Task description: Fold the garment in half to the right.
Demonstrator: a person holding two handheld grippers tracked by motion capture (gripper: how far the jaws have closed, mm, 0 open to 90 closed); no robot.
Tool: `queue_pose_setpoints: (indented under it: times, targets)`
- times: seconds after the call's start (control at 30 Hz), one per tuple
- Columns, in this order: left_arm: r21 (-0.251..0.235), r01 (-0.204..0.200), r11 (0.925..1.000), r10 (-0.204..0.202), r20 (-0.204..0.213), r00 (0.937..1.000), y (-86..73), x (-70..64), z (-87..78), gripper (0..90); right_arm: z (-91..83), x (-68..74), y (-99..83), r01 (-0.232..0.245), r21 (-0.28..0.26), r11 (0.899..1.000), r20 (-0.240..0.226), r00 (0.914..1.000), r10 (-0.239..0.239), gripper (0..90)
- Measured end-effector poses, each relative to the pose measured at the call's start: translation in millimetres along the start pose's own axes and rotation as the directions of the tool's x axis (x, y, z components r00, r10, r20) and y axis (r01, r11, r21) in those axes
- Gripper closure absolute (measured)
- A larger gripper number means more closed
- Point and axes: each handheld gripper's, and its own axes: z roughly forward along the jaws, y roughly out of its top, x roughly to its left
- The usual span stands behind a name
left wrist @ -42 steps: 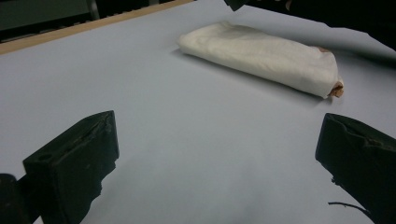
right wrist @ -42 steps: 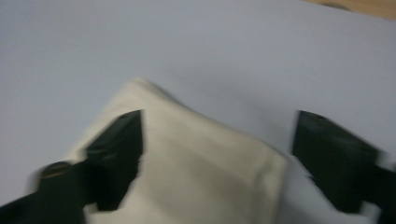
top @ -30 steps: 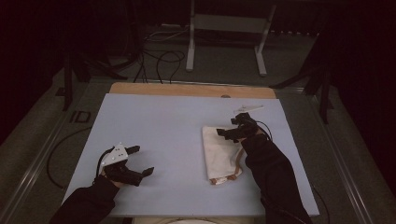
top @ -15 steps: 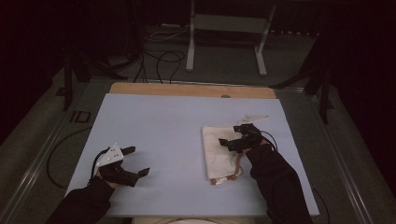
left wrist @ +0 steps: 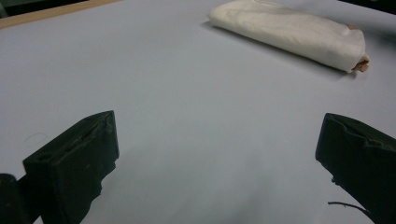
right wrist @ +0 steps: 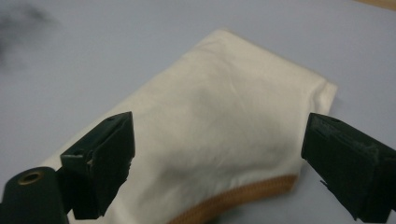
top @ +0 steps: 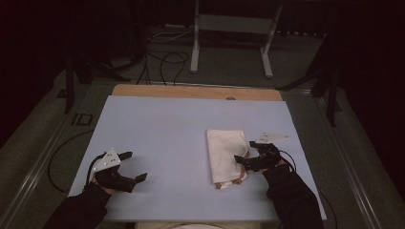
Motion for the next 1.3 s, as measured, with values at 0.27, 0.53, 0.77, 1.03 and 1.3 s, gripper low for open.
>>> queue_pose_setpoints:
  times: [0.27, 0.53, 0.77, 1.03, 1.3]
  targets:
    - [0.001, 0.001, 1.0000, -0.001, -0.017, 0.9999, -3.1, 0.2, -5.5, 0.3, -8.0, 1.6, -21.5, -0.002, -0.005, 1.000, 0.009, 1.0000, 0.002, 9.5]
    - [0.012, -0.001, 0.9999, 0.002, -0.033, 0.9995, -4.9, -0.5, -7.6, 0.3, -20.5, 5.5, -39.0, 0.002, -0.024, 1.000, 0.026, 0.9997, -0.001, 9.5]
    - [0.026, 0.006, 0.9996, -0.004, -0.087, 0.9962, -6.9, -0.4, -8.1, 0.4, -27.9, 8.8, -56.0, 0.008, -0.044, 0.999, 0.038, 0.9993, -0.006, 9.5]
    - [0.045, 0.028, 0.9986, -0.024, -0.103, 0.9944, -9.7, 0.4, -5.9, 0.4, -28.1, 12.6, -62.5, 0.012, -0.039, 0.999, 0.052, 0.9986, -0.010, 9.5]
    - [0.038, 0.021, 0.9991, -0.016, -0.108, 0.9941, -10.1, -0.4, -5.5, 0.4, -23.5, 14.2, -59.9, 0.030, -0.037, 0.999, 0.060, 0.9978, -0.028, 9.5]
